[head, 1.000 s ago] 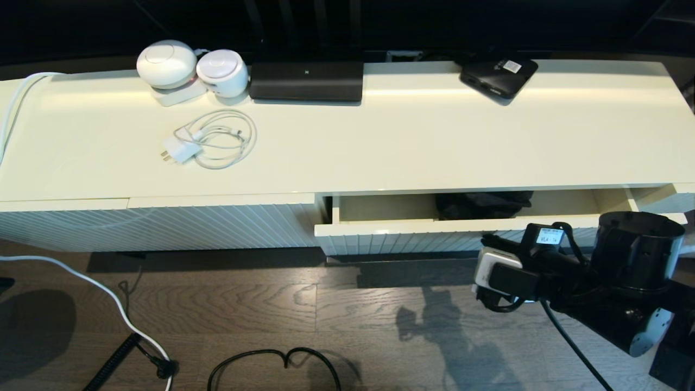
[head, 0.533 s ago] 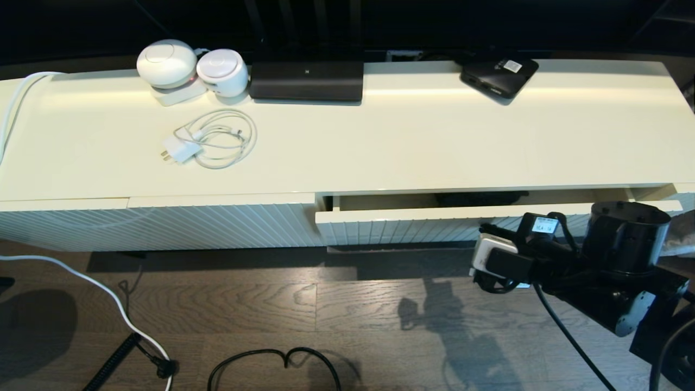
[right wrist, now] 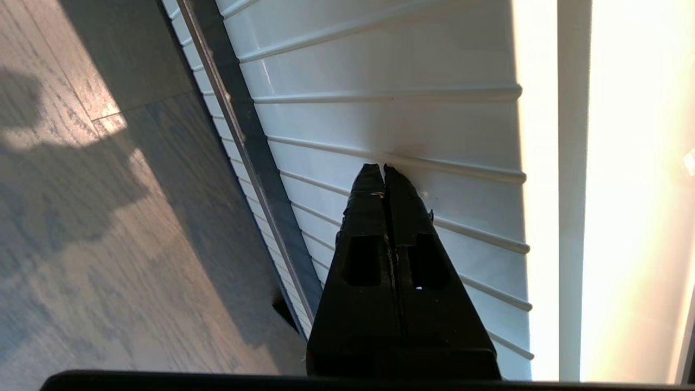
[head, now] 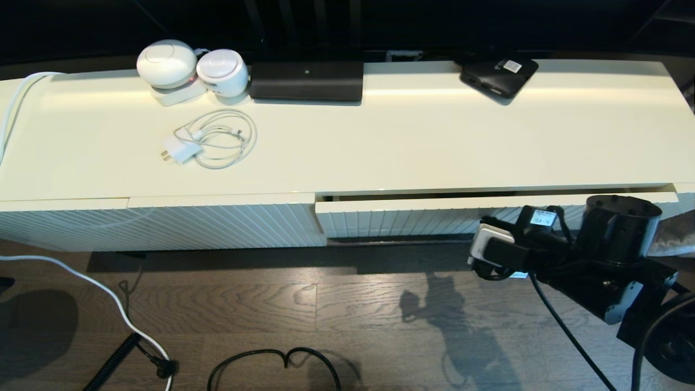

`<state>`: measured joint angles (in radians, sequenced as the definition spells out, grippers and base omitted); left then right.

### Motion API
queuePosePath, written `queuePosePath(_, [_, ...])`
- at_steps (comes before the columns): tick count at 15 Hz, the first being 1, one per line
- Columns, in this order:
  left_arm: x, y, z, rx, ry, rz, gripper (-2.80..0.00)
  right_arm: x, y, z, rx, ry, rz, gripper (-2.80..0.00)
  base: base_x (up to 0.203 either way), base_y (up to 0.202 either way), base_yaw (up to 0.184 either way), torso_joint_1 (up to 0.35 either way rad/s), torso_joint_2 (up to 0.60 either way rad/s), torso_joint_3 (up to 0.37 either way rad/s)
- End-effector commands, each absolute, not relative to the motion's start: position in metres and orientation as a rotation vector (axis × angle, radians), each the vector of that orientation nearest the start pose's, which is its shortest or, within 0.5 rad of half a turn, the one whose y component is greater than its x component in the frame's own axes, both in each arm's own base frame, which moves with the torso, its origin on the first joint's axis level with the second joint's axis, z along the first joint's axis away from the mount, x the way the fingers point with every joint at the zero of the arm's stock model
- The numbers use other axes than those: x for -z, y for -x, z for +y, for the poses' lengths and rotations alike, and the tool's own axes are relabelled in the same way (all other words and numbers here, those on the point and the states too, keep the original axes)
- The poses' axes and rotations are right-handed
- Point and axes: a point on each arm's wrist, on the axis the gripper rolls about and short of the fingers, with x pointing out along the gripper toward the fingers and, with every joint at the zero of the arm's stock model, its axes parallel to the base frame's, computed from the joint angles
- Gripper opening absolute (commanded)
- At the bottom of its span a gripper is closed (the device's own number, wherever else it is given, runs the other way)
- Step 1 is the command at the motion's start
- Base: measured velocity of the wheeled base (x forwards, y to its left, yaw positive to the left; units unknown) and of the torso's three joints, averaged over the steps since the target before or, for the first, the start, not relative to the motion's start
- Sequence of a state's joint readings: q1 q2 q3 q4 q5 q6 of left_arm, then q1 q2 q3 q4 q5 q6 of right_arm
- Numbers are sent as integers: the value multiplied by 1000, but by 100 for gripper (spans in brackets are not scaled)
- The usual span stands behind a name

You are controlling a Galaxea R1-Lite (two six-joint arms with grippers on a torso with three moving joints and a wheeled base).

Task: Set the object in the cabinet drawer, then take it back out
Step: Close the drawer

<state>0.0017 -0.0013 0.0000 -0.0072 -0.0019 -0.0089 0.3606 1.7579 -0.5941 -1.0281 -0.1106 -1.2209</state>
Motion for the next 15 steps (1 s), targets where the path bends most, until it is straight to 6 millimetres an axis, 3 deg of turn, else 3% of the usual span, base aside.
queuePosePath(1, [-76,23,0,0,9,-11,-280,-151,-282,102,-291,1248,-44,-280,0,0,0,0,0,0])
queuePosePath(10, [-76,23,0,-1,8,-10,-280,-148,-298,96,-260,1243,-44,-280,0,0,0,0,0,0])
queuePosePath(15, [-76,23,0,0,8,-11,-280,-151,-298,93,-252,1242,-42,-280,0,0,0,0,0,0])
